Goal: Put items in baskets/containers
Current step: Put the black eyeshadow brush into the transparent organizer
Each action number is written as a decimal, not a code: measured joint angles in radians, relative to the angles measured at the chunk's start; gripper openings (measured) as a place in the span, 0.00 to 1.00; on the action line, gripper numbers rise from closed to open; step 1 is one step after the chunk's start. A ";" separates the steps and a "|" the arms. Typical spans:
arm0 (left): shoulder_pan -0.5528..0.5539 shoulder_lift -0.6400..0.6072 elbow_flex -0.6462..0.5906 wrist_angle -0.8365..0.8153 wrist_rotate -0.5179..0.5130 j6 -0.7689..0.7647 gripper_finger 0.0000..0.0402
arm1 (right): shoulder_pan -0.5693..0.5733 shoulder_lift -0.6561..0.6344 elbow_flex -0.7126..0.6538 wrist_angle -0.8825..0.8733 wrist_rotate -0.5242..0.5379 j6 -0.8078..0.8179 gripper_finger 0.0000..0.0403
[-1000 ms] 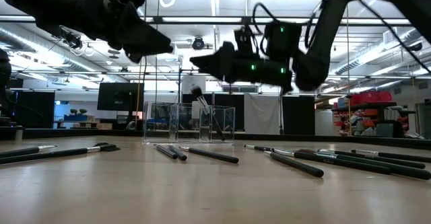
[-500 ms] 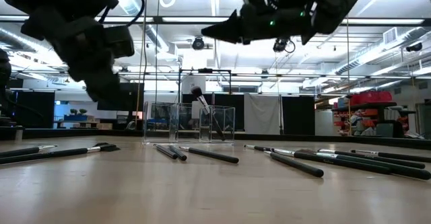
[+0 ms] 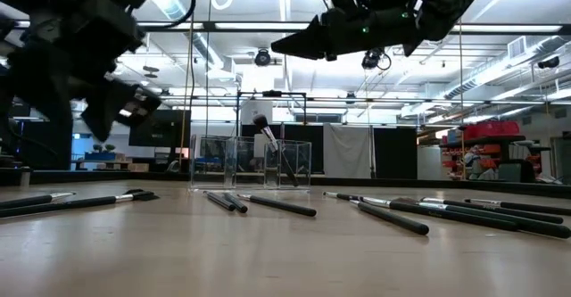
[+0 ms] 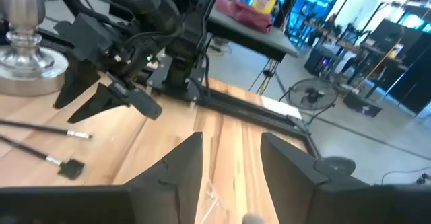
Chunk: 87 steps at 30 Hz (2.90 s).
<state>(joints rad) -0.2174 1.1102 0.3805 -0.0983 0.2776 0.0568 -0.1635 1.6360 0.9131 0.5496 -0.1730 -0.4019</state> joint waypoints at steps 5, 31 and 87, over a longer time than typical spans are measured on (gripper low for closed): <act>-0.001 0.068 -0.001 0.006 0.025 0.081 0.35 | 0.000 0.000 0.000 -0.018 0.000 0.000 0.38; 0.034 0.338 -0.042 0.182 0.115 0.295 0.06 | 0.009 0.000 0.000 -0.020 0.000 0.052 0.38; 0.187 0.515 -0.014 0.668 -0.144 0.104 0.05 | 0.275 0.512 0.200 -0.124 0.112 0.369 0.38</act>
<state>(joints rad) -0.0299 1.6250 0.3668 0.5699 0.1334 0.1603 0.1115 2.1482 1.1131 0.4257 -0.0609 -0.0325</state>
